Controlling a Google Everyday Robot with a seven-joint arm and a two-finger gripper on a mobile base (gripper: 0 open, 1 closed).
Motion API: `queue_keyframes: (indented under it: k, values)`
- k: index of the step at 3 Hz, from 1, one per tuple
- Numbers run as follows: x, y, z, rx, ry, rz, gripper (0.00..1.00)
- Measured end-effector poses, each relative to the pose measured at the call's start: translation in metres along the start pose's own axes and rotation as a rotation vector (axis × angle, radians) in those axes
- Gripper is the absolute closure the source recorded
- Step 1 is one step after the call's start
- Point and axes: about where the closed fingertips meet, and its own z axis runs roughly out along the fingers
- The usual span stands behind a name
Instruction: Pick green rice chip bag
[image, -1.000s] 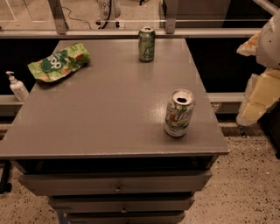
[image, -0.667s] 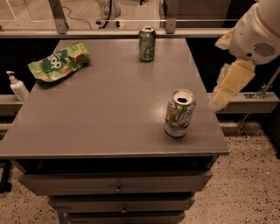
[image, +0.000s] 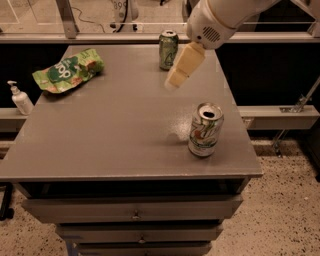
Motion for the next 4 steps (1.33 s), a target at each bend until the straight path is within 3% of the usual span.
queue_keyframes:
  k: [1, 2, 3, 4]
  values:
    - [-0.078, -0.016, 0.031, 0.023, -0.146, 0.000, 0.00]
    - [-0.079, -0.017, 0.030, 0.020, -0.158, -0.005, 0.00]
    - [-0.094, -0.020, 0.048, 0.016, -0.209, -0.040, 0.00]
    - [-0.128, -0.017, 0.087, 0.005, -0.250, -0.123, 0.00]
